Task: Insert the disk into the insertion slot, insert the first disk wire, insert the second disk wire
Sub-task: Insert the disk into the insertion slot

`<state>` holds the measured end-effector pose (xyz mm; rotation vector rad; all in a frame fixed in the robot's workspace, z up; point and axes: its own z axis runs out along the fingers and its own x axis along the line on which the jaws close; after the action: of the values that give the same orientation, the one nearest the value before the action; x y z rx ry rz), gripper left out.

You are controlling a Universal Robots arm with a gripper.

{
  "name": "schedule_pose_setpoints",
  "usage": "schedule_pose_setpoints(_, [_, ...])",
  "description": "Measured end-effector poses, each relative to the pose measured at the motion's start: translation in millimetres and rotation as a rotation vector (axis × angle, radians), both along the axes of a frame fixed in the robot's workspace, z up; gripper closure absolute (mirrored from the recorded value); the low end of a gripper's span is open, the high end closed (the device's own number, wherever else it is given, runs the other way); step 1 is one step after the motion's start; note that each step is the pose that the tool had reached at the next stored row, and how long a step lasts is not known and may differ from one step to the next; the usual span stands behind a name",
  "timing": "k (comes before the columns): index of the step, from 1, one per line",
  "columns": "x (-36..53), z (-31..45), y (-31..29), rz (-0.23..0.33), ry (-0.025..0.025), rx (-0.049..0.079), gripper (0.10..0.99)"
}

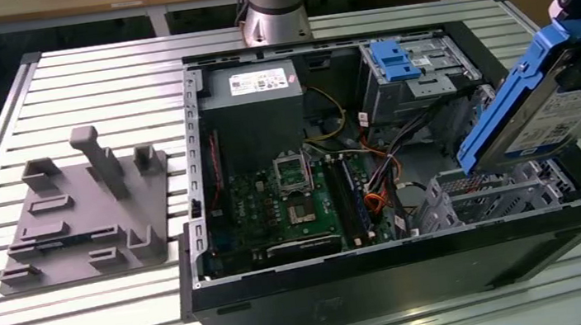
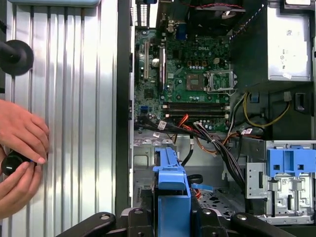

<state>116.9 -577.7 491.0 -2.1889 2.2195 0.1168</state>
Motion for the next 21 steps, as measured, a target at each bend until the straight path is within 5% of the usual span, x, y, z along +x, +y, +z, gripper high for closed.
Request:
schedule_pose_setpoints(12, [0.0, -2.6, 15.5, 0.0, 0.0, 0.0, 0.722])
schedule_pose_setpoints(21, [1.5, -9.7, 17.1, 0.0, 0.0, -0.001, 0.722])
